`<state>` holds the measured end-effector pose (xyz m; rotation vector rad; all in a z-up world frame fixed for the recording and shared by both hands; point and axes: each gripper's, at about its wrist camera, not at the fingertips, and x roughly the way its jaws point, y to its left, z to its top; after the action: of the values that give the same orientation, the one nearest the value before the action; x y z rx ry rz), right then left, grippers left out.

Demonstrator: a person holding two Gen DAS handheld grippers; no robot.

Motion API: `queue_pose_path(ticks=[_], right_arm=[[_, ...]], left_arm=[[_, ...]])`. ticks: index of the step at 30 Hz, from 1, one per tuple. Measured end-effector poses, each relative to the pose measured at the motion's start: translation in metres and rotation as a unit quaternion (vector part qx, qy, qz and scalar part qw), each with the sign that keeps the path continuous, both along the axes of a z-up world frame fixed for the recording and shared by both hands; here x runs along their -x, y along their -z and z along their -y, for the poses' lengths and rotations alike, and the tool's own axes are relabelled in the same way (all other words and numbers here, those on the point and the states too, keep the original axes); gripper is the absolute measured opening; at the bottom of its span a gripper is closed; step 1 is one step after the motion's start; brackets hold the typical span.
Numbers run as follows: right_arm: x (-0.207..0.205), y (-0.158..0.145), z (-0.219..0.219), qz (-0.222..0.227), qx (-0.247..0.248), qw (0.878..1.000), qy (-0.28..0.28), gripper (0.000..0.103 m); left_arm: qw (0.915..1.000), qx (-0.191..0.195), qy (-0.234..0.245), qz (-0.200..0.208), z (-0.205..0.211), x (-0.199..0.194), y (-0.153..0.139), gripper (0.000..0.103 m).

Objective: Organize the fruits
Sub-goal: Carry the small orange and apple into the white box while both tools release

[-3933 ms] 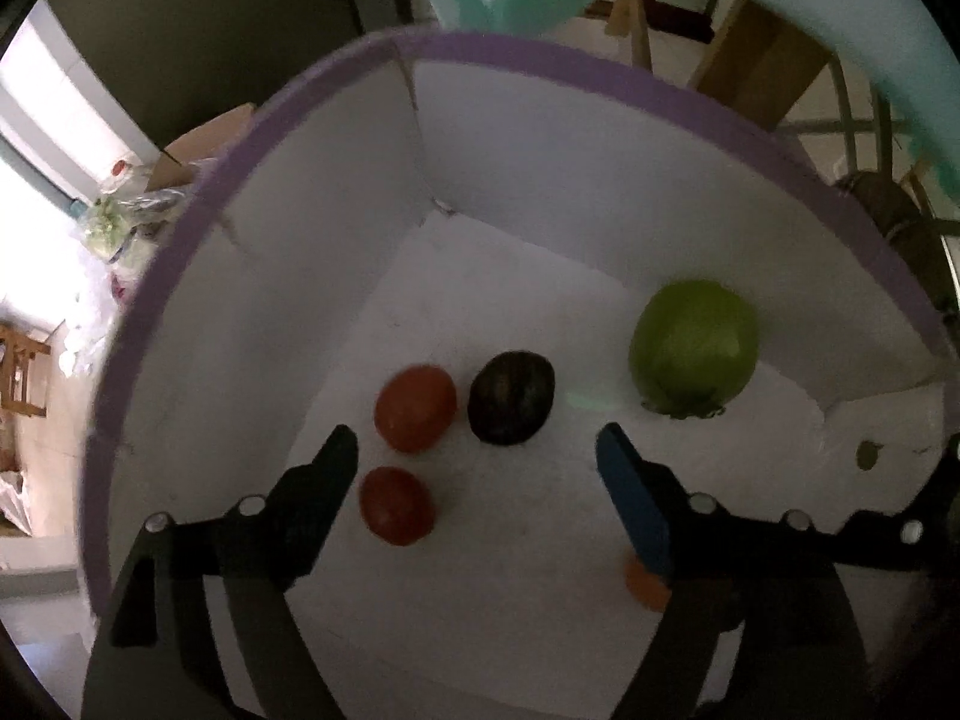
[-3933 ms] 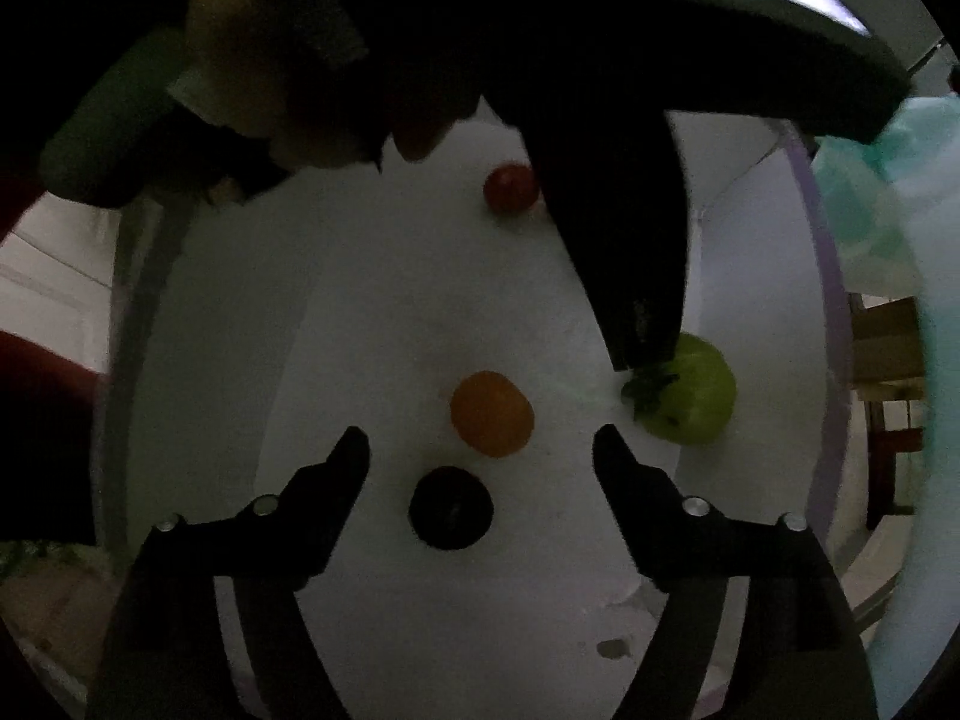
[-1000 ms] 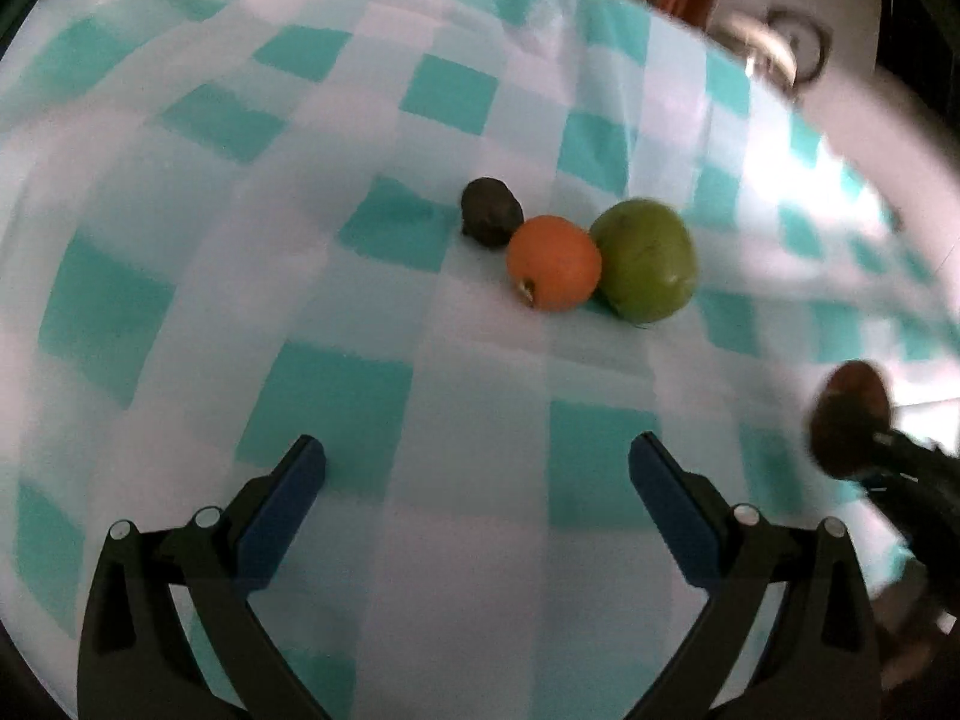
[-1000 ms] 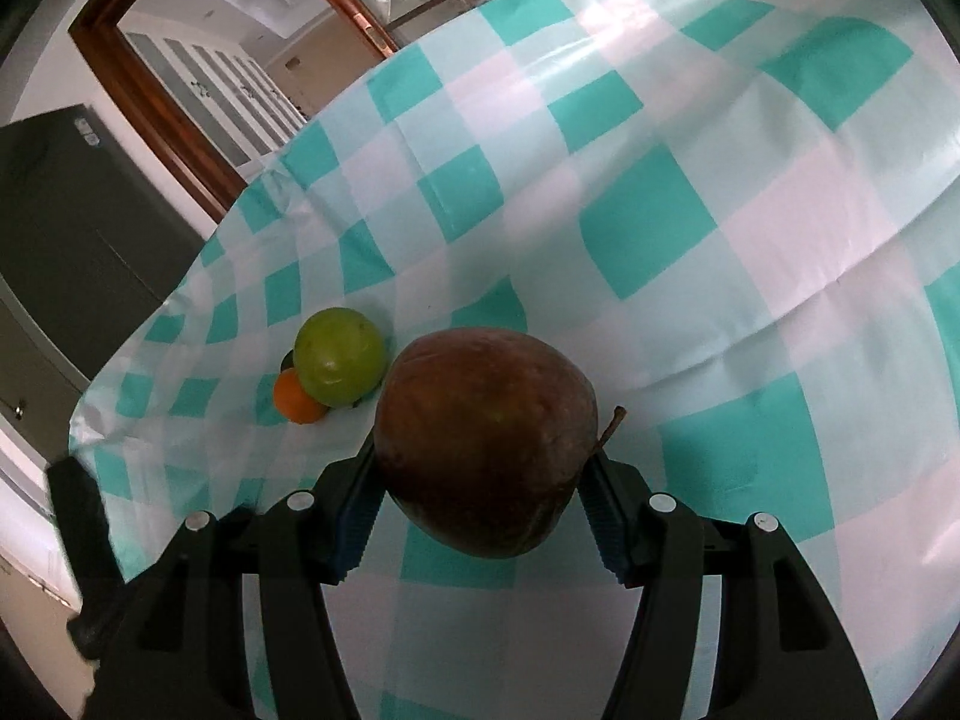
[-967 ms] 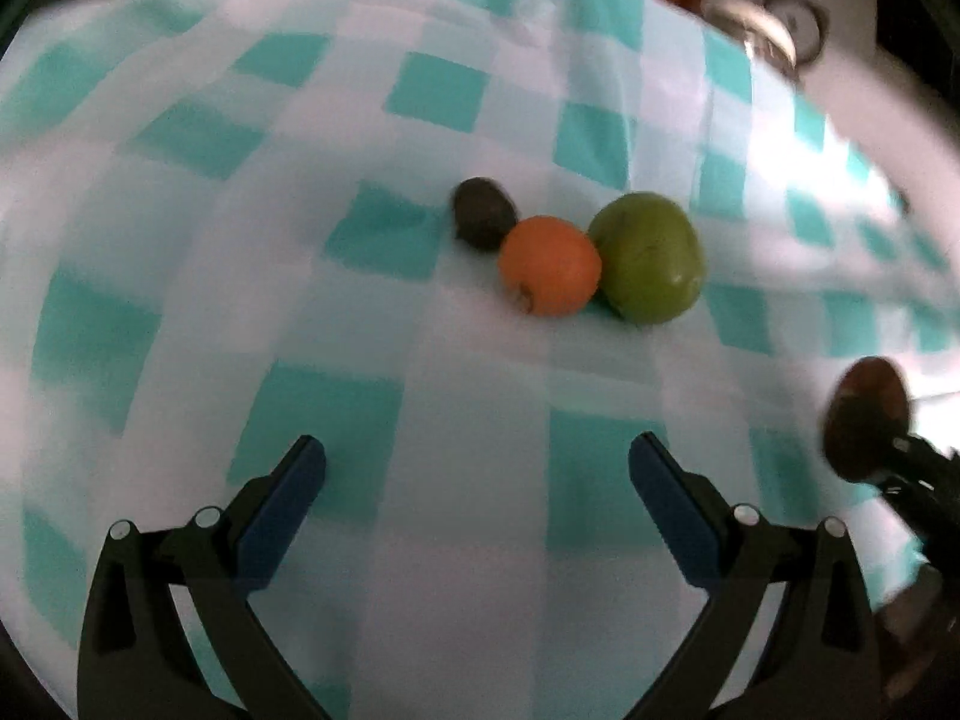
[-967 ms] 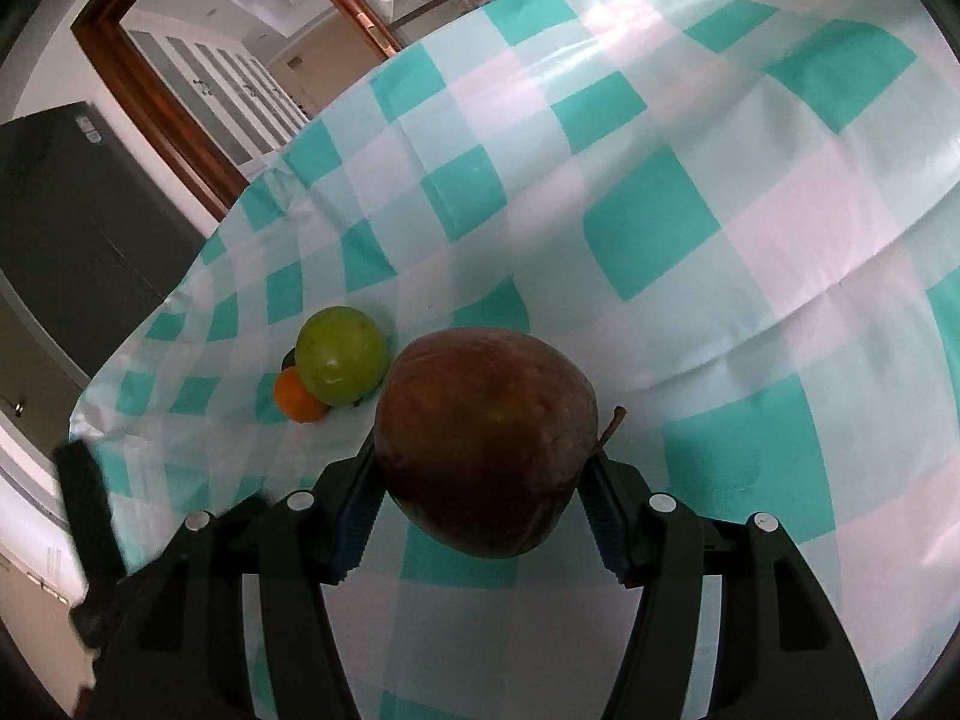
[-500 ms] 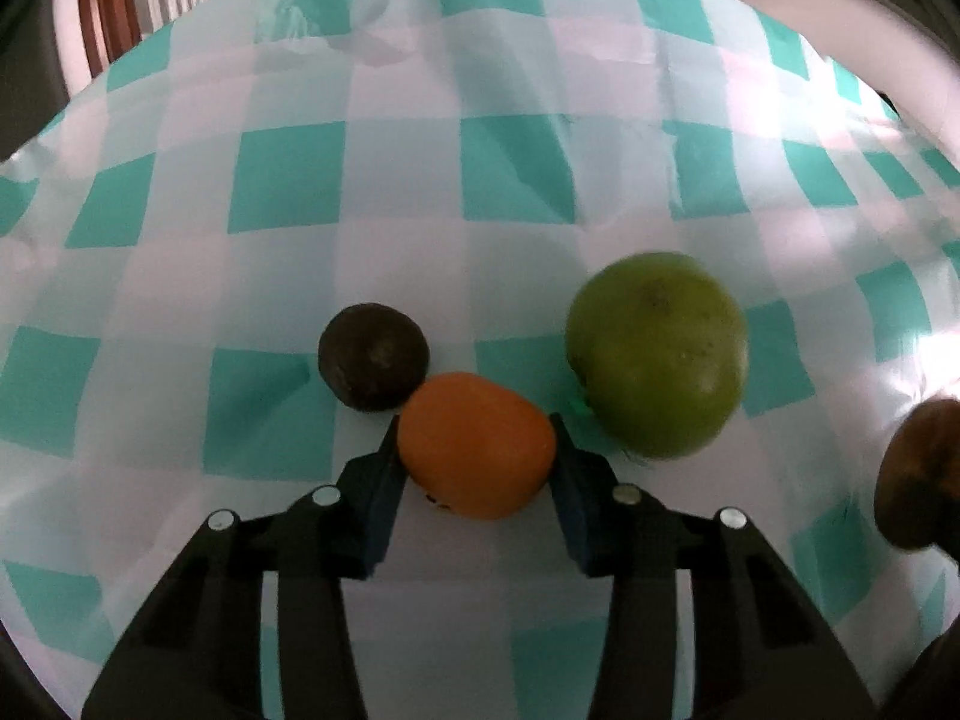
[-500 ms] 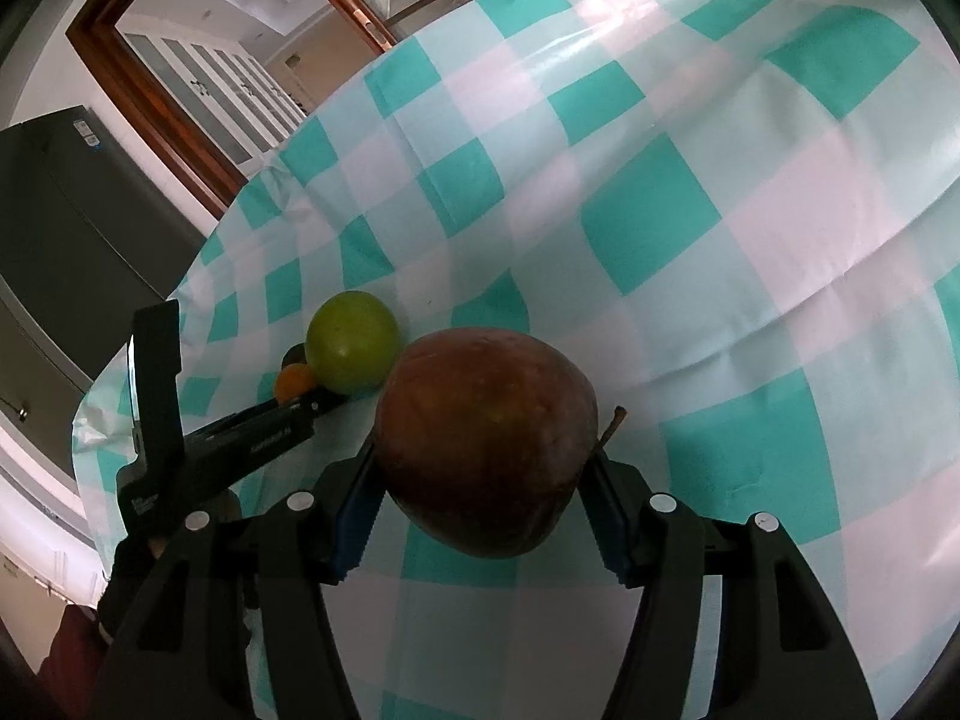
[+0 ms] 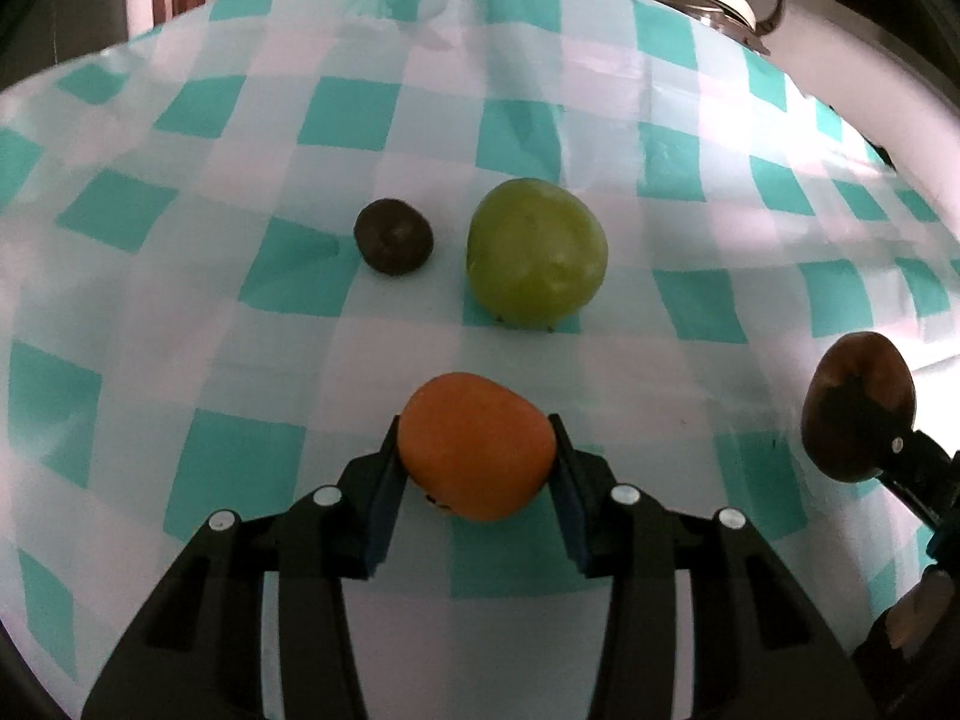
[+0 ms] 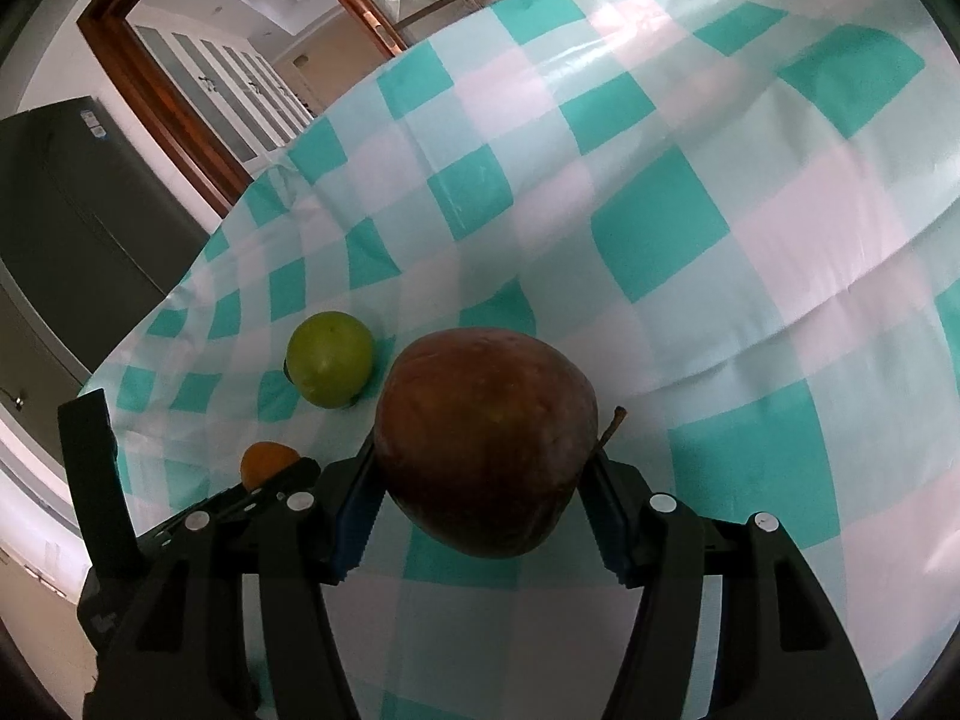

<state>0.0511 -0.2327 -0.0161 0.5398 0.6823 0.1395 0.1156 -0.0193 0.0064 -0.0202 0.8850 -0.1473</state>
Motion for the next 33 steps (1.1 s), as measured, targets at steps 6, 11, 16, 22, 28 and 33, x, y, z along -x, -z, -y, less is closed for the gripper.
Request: queue_pose_path(ticks=[6, 11, 16, 22, 28, 33], right_arm=[[-0.003, 0.000, -0.002, -0.007, 0.010, 1.000, 0.005, 0.060], [-0.002, 0.000, -0.003, -0.008, 0.006, 1.000, -0.004, 0.060], [0.035, -0.004, -0.018, -0.018, -0.007, 1.000, -0.007, 0.060], [0.130, -0.024, -0.100, 0.022, 0.003, 0.993, -0.120, 0.060], [0.200, -0.041, -0.176, 0.038, 0.025, 0.974, -0.224, 0.060], [0.240, -0.051, -0.245, 0.058, 0.068, 0.941, -0.327, 0.060]], left_arm=[[1.0000, -0.002, -0.008, 0.002, -0.002, 0.011, -0.001, 0.045], [0.9999, -0.007, -0.014, 0.000, -0.016, 0.049, -0.005, 0.045], [0.9995, 0.002, -0.020, 0.026, -0.053, 0.127, -0.024, 0.045], [0.9978, 0.003, -0.040, 0.054, -0.110, 0.239, -0.035, 0.045], [0.9945, -0.003, -0.065, 0.082, -0.165, 0.350, -0.032, 0.045], [0.9881, 0.006, -0.113, 0.104, -0.222, 0.418, -0.026, 0.045]])
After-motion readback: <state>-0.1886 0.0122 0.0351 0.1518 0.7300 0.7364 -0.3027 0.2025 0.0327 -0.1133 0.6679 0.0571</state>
